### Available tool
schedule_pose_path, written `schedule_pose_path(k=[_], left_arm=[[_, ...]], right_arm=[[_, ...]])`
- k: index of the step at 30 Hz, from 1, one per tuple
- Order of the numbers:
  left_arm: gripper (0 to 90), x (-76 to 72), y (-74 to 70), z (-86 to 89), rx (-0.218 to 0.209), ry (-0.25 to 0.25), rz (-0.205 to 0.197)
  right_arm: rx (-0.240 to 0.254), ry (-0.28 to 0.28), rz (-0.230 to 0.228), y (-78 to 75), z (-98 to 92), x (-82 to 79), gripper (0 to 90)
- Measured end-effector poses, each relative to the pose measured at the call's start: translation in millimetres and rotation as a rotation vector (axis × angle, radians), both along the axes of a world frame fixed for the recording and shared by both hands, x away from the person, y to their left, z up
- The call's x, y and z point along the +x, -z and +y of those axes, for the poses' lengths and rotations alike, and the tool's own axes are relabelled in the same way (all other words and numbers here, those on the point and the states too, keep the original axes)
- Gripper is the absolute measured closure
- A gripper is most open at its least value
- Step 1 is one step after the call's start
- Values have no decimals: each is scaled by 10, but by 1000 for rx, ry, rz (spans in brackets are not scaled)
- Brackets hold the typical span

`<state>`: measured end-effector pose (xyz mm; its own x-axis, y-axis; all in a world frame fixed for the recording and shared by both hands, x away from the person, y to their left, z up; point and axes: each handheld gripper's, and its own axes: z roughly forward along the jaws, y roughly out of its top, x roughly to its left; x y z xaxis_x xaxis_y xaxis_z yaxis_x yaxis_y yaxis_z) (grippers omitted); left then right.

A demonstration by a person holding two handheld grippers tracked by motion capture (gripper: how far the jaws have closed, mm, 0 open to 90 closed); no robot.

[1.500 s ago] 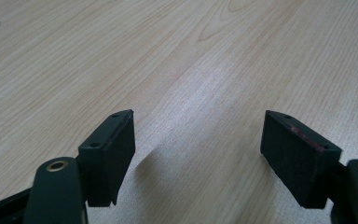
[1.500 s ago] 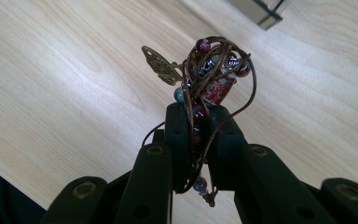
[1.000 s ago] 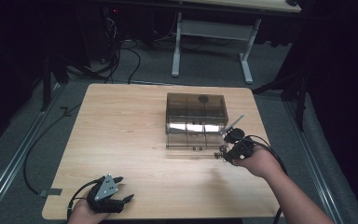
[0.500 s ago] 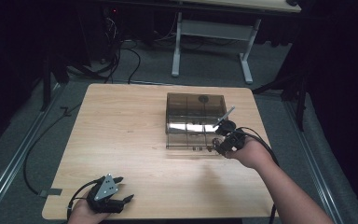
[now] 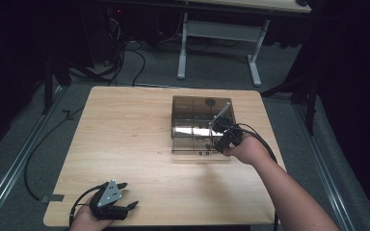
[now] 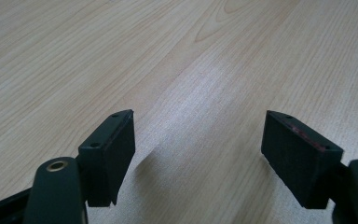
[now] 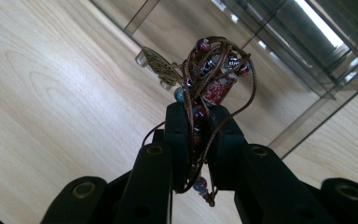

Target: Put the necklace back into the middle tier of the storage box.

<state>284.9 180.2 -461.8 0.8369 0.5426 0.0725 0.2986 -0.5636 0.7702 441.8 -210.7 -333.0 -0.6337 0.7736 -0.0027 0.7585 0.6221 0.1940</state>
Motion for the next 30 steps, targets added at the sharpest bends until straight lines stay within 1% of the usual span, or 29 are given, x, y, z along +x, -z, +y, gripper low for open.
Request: schedule_pose_path(k=[2, 3, 5, 6, 8, 9, 13, 14, 15, 17, 18, 19, 22, 23, 24, 26, 28, 29, 30], left_arm=[[263, 0, 2, -1, -2, 0, -1], [263, -1, 3, -3, -5, -2, -1], [263, 0, 1, 0, -2, 0, 0], [262, 0, 1, 0, -2, 2, 1], [262, 0, 0, 0, -1, 6, 3], [261, 0, 0, 0, -1, 7, 4], [261, -1, 1, 0, -3, 6, 3], [261, -1, 1, 0, -3, 6, 3], [261, -2, 2, -1, -6, 4, 2], [261, -2, 2, -2, -5, 4, 2], [261, -2, 2, -2, -5, 5, 2], [261, -1, 1, -2, -4, 5, 2], [261, -1, 1, -1, -1, 6, 1], [261, -2, 1, -1, -1, 6, 1], [261, -1, 1, -1, -1, 7, 2], [261, -1, 1, -1, -1, 7, 3], [261, -2, 2, -3, -6, 6, 4], [261, -2, 2, -2, -6, 6, 4], [261, -2, 2, -2, -6, 6, 4]], right_arm=[[4, -1, 0, 3, 16, 24, 800], [1, 9, 5, 3, 29, 39, 800], [2, 3, 0, 12, 49, 89, 799], [5, 16, 6, 14, 66, 104, 799], [6, 6, 3, 27, 82, 159, 800], [8, 26, 11, 31, 99, 165, 800], [14, 12, 4, 69, 138, 244, 800], [12, 17, 7, 78, 153, 257, 800], [-2, 14, 13, 101, 187, 285, 800], [-1, 17, 14, 111, 199, 290, 800], [-4, 1, 8, 125, 205, 308, 800], [-13, 1, 17, 145, 231, 329, 800], [-15, 3, 24, 167, 250, 343, 800], [-14, 8, 36, 182, 261, 346, 799], [-25, 0, 36, 222, 287, 364, 799], [-29, 2, 42, 248, 308, 374, 799], [-28, -17, 34, 282, 311, 393, 798], [-28, -17, 34, 282, 311, 393, 798], [-23, 2, 36, 305, 333, 401, 797]])
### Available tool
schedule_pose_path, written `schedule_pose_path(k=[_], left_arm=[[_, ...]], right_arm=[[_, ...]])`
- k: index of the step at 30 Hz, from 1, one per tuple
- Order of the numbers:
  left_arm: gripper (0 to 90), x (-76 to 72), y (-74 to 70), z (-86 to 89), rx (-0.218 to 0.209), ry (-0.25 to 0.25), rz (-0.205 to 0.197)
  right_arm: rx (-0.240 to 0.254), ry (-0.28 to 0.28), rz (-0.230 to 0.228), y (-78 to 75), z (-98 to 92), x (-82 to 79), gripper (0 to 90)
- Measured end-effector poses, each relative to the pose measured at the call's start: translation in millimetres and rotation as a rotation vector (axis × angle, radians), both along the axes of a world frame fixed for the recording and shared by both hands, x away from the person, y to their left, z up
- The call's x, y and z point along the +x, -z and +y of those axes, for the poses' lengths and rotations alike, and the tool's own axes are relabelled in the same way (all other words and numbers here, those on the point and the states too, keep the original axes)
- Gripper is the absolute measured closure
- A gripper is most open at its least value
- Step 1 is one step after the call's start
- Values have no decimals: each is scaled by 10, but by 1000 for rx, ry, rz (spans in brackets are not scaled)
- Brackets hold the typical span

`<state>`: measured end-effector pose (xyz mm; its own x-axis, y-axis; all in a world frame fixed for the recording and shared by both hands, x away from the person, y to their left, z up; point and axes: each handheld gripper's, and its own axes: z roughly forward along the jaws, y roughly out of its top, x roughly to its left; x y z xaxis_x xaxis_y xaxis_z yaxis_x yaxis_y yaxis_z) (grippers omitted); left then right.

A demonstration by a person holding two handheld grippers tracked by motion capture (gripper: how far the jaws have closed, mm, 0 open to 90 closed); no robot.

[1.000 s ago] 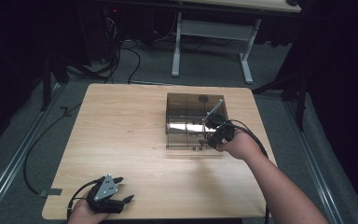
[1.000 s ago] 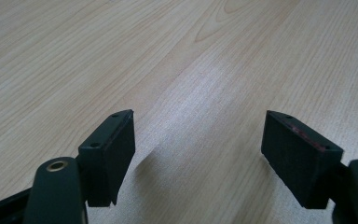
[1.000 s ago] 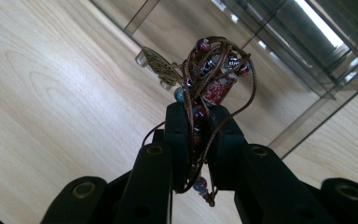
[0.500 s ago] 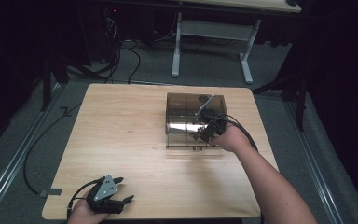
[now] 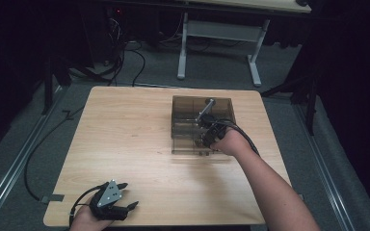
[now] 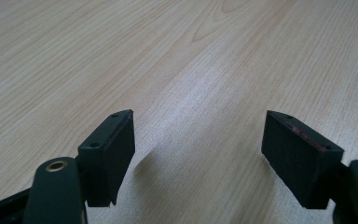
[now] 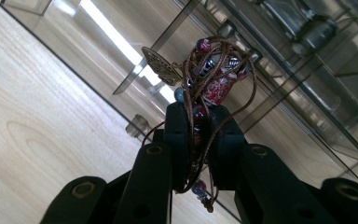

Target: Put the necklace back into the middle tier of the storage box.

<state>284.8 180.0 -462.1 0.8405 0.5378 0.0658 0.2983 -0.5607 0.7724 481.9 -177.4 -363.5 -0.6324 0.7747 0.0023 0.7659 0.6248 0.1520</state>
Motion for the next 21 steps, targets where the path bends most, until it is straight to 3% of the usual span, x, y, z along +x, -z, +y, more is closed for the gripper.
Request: schedule_pose_path(k=[16, 21], left_arm=[[261, 0, 0, -2, 3, 0, 0], [261, 0, 1, -2, 3, 0, 0]], right_arm=[[8, -20, 19, 154, 48, 27, 783], [12, -1, 25, 173, 62, 39, 726]])
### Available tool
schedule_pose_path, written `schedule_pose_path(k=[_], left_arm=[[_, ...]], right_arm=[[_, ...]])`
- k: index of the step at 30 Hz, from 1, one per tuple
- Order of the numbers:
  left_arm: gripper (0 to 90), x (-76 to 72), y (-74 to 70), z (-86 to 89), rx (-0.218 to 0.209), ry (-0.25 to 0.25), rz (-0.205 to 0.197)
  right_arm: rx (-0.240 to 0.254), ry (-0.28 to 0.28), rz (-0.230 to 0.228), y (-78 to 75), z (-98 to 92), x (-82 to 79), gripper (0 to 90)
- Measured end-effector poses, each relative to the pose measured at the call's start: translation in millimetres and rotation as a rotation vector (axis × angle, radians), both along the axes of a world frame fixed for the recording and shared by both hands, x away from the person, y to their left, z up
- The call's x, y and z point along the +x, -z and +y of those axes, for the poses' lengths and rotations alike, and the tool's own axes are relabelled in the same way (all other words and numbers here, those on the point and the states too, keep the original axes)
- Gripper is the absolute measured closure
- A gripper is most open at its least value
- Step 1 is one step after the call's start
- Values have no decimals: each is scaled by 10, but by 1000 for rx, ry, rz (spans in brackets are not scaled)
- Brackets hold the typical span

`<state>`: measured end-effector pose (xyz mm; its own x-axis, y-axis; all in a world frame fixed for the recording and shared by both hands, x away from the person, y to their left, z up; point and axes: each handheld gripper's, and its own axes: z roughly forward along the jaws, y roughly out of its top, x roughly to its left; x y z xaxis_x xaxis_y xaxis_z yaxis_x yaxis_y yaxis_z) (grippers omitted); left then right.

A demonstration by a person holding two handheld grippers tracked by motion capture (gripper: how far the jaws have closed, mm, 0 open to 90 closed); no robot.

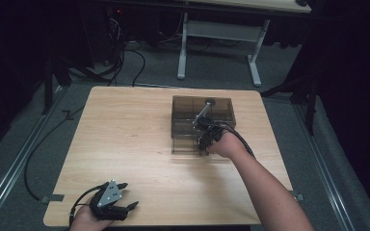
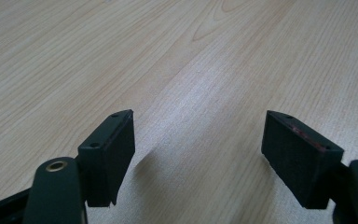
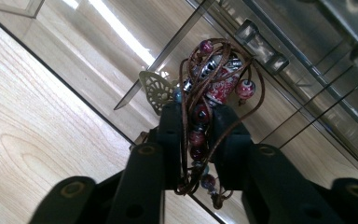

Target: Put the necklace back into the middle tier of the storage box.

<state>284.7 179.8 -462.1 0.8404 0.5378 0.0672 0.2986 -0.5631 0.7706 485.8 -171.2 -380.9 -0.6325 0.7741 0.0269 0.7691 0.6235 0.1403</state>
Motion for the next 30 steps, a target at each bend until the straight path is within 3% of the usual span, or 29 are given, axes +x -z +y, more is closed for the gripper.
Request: schedule_pose_path(k=[6, 9, 14, 18, 25, 30], left_arm=[[261, 1, -1, -2, 4, 0, 2], [262, 1, 0, -4, 5, 0, 2], [262, 0, -1, -2, 5, -1, 1], [262, 1, 1, -1, 0, -1, 1], [262, 1, -1, -2, 5, -1, 2], [264, 2, 0, -5, 7, -3, 2]], right_arm=[[29, 26, -5, -85, -38, -16, 694], [39, 29, -32, -150, -52, -6, 694], [34, 34, -38, -128, 0, 9, 730], [14, 20, -46, -49, 42, 20, 838], [-14, 25, -57, -47, -3, 20, 848], [18, 35, -59, -101, 0, -3, 824]])
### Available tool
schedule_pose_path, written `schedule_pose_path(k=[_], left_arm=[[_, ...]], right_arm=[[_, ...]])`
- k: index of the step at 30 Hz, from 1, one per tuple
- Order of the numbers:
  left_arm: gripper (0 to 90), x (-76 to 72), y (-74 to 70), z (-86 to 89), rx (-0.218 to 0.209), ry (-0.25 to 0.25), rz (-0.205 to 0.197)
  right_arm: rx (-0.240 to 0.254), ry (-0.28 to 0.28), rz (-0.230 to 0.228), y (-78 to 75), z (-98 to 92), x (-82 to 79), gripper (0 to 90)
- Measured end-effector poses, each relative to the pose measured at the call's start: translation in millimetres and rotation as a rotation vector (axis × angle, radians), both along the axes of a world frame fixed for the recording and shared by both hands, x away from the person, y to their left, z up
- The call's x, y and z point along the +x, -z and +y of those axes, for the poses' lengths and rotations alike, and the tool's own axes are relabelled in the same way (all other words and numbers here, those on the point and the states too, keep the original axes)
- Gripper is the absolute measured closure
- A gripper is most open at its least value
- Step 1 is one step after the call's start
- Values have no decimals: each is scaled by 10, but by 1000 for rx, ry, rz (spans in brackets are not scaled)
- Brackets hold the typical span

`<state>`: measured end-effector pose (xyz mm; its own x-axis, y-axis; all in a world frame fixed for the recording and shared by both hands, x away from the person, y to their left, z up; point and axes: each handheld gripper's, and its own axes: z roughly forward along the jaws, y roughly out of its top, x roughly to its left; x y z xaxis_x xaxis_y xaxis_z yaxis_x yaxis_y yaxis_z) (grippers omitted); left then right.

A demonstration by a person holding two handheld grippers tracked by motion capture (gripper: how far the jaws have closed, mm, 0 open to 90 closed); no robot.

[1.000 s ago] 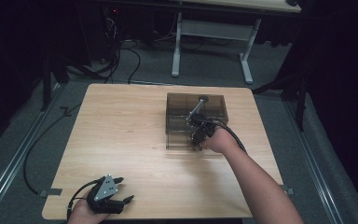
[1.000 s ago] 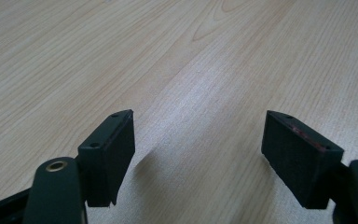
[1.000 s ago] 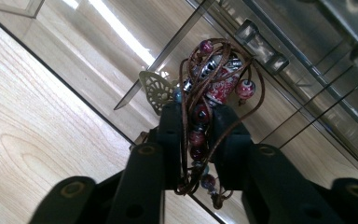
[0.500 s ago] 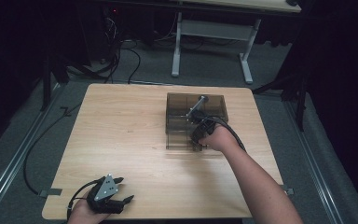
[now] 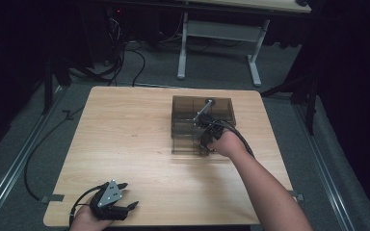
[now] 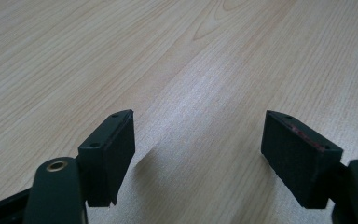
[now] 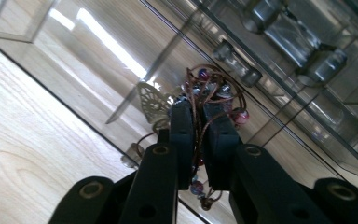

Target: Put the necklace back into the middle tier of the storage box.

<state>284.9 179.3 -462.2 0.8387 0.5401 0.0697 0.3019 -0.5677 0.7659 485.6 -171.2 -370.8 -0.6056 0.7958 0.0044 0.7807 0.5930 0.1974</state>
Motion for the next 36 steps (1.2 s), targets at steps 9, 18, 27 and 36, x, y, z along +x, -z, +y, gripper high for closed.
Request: schedule_pose_path(k=[9, 18, 27, 36], left_arm=[[264, -1, 0, 0, 0, 0, -1], [265, -1, -1, 1, 2, 1, -2], [266, 2, 1, -1, 5, 1, 0], [266, 3, 1, -2, 6, 1, -1]], right_arm=[[29, -38, 0, 41, 121, -28, 837], [-18, -14, -4, 93, 2, -6, 832], [32, 20, -6, -69, -86, -44, 694], [14, 50, -4, -189, -249, -135, 743]])
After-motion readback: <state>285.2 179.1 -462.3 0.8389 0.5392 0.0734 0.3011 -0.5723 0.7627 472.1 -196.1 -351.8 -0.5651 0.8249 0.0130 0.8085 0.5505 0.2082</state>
